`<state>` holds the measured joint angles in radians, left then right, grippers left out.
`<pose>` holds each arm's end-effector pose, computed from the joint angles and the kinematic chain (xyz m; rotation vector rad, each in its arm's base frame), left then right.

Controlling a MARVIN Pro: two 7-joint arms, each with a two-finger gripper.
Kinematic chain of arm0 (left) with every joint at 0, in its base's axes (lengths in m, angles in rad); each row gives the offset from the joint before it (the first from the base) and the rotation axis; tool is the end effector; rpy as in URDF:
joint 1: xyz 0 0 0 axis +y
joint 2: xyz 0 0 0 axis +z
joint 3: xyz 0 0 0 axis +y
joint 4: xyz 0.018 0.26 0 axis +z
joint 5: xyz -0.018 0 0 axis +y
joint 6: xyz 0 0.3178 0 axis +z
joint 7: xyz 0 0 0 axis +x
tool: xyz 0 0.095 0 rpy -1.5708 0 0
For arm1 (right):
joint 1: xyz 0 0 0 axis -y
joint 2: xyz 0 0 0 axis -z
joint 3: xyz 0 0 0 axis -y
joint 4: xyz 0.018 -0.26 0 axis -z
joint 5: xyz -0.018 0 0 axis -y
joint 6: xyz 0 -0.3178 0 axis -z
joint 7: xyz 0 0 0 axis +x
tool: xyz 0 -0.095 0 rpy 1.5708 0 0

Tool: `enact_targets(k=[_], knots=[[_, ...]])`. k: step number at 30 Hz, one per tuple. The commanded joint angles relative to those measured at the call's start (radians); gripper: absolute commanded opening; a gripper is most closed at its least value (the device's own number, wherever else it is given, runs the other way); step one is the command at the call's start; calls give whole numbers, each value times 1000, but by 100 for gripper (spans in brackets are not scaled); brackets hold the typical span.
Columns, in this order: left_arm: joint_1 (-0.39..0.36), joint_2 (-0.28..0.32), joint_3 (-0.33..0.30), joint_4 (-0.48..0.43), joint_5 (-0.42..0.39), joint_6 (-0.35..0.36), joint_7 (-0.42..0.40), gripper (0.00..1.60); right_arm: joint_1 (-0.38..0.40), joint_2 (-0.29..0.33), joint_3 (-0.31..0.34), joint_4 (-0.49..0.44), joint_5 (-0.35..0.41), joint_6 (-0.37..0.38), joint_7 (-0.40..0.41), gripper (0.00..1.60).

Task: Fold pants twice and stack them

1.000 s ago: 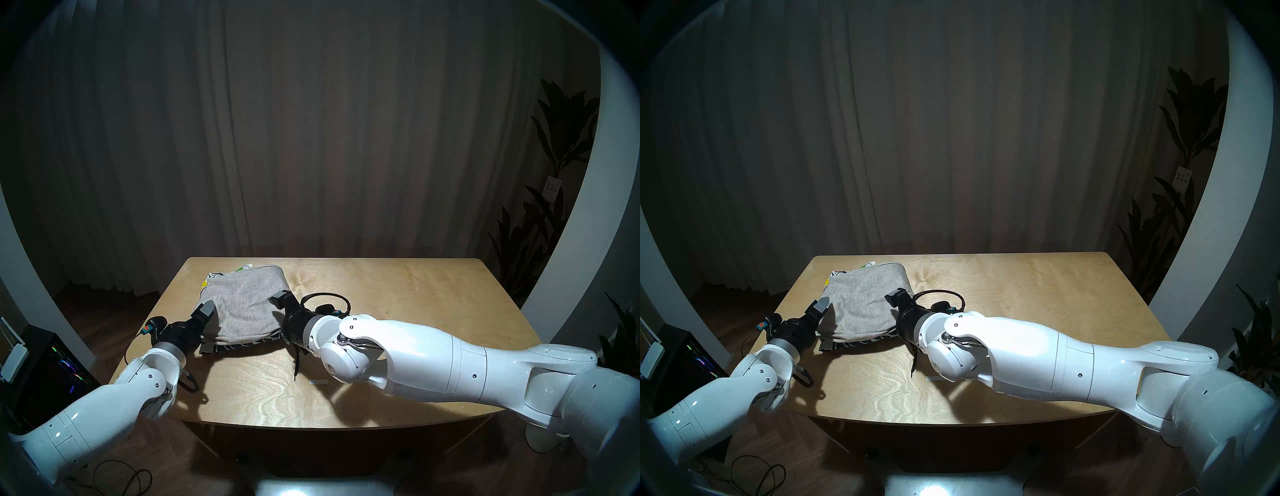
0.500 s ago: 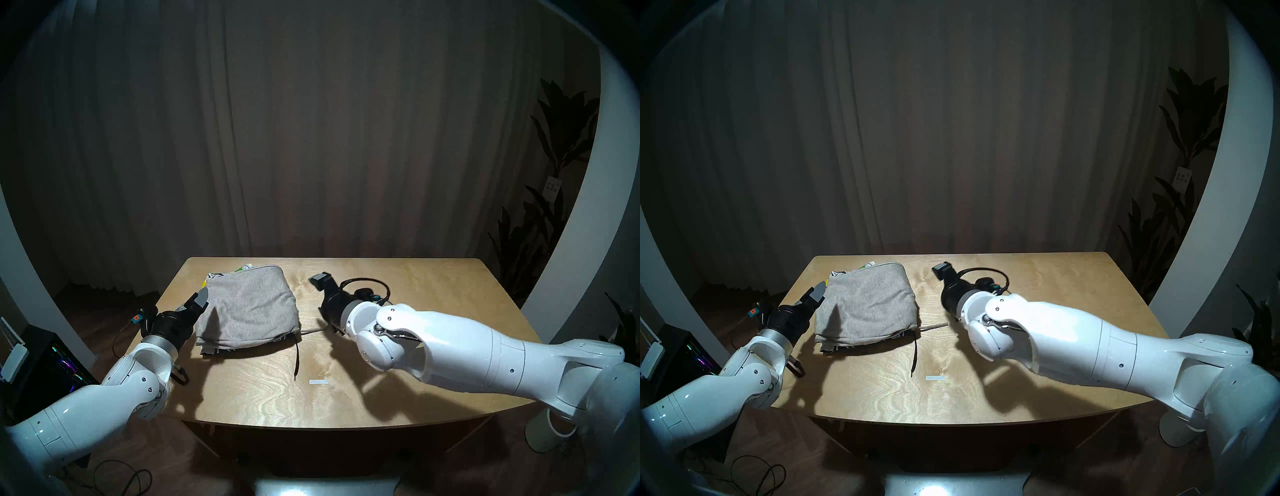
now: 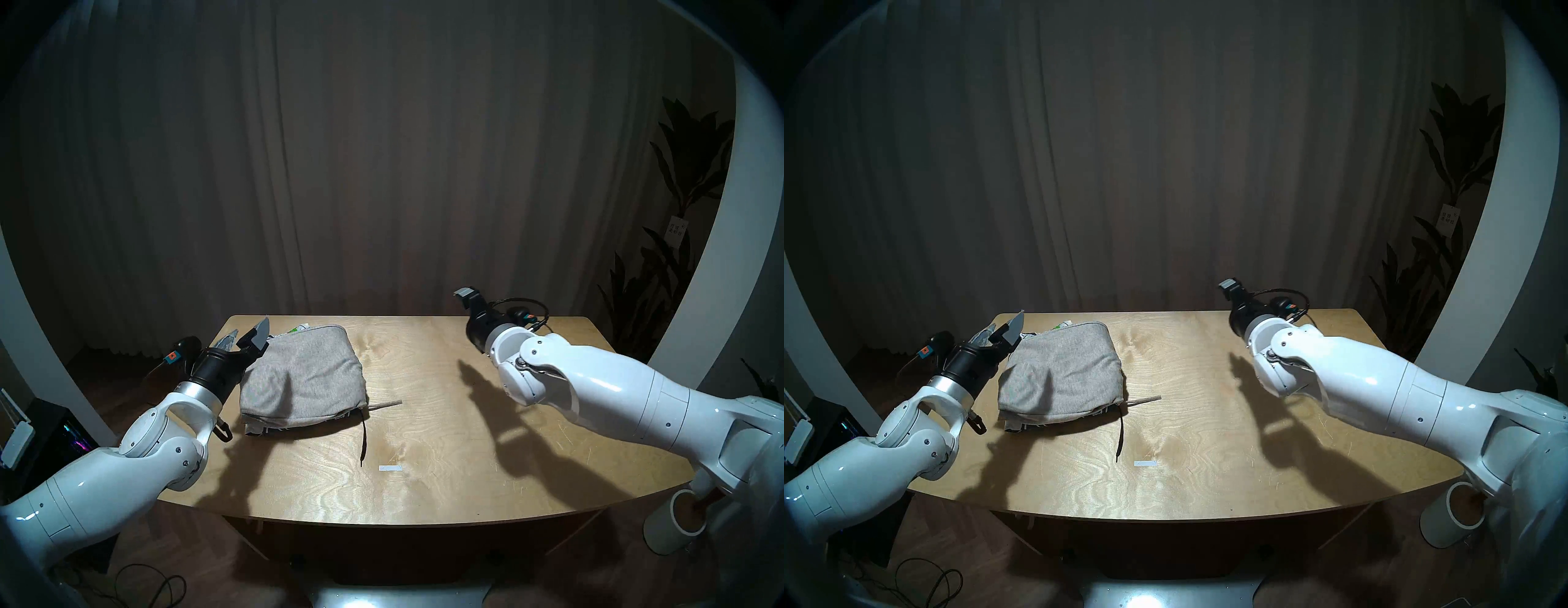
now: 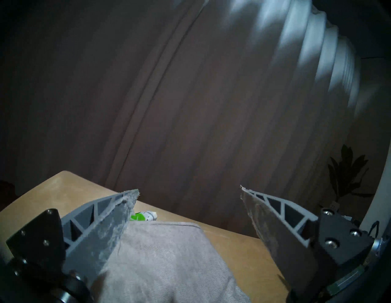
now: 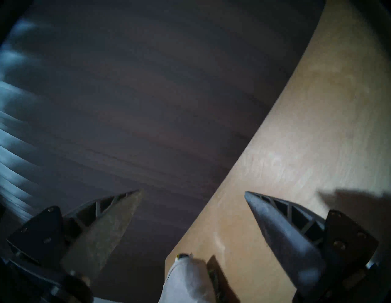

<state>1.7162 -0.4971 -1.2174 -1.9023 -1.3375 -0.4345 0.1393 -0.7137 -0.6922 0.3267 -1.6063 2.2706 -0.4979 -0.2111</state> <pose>0.3681 0.0828 -0.2161 1.8657 0.2360 1.9460 0.4768 0.0124 -0.2084 -1.7658 0.8911 -1.3253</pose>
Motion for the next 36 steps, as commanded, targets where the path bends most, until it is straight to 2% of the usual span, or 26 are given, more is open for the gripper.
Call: enact_targets(k=[1,6,12,21,36], knots=[[-78,-2,15,-19,85,23,-5,160,45,113,15,26,-80,19,39,160],[-112,-6,38,-12,143,58,-7,160,66,168,11,36,-141,49,68,160],[-153,-17,68,4,207,100,-5,160,92,204,14,58,-207,86,100,160],[-214,-51,97,39,278,151,7,160,119,231,15,80,-276,130,133,160],[-347,-149,152,149,395,262,54,160,132,261,-3,130,-375,211,180,160]])
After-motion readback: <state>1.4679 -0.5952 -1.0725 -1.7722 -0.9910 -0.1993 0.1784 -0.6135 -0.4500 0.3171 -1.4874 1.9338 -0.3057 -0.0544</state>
